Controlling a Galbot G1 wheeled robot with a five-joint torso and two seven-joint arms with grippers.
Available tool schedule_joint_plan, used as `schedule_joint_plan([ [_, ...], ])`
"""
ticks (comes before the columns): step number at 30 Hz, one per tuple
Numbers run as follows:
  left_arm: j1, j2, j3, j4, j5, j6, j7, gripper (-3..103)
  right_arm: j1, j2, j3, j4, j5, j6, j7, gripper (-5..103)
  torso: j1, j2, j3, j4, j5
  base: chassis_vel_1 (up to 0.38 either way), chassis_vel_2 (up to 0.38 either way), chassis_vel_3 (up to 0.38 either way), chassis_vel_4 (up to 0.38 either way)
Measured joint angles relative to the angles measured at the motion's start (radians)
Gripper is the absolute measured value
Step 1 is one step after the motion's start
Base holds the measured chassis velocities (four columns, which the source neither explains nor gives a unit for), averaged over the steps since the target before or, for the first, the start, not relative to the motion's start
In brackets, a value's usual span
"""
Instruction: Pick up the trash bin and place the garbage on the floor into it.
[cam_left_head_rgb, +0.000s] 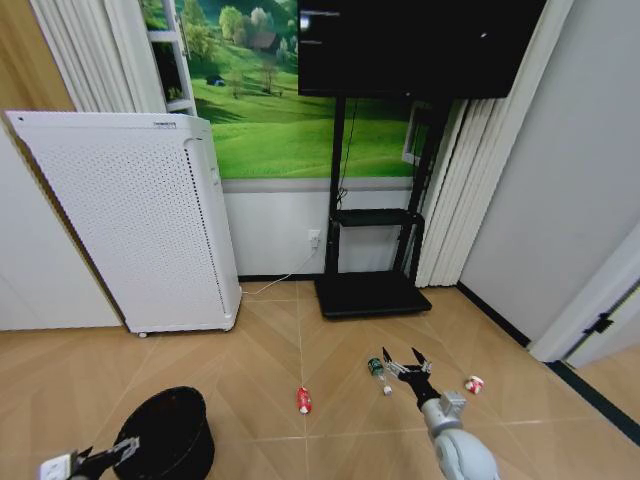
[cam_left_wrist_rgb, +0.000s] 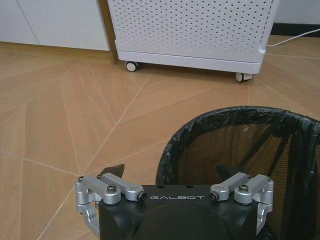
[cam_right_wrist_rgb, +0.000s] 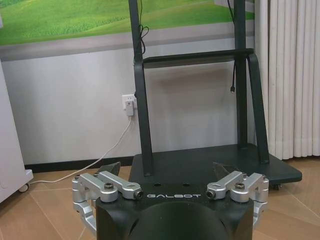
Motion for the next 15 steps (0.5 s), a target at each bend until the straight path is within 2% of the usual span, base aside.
schedule_joint_plan([
  [6, -0.010, 0.003, 0.009, 0.001, 0.001, 0.009, 0.002, 100, 0.000, 0.001, 0.000, -0.001, -0.001, 0.000, 0.001, 100, 0.000, 0.000, 0.000, -0.0002, 0.0001, 0.000, 0.000, 0.000, 0.000],
  [9, -0.022, 0.003, 0.027, 0.002, 0.005, 0.029, 0.007, 100, 0.002, 0.001, 0.001, -0.002, -0.003, 0.000, 0.003, 100, 0.000, 0.000, 0.000, 0.0001, 0.0002, 0.000, 0.000, 0.000, 0.000],
  [11, -0.032, 0.002, 0.042, 0.004, 0.002, 0.062, 0.006, 100, 0.005, 0.003, 0.003, -0.008, -0.006, -0.001, 0.004, 100, 0.000, 0.000, 0.000, 0.0000, 0.0002, 0.000, 0.000, 0.000, 0.000],
  [15, -0.033, 0.003, 0.044, 0.004, 0.000, 0.081, 0.005, 100, 0.005, 0.007, 0.003, -0.010, -0.010, -0.002, 0.005, 100, 0.000, 0.000, 0.000, 0.0000, 0.0001, 0.000, 0.000, 0.000, 0.000],
])
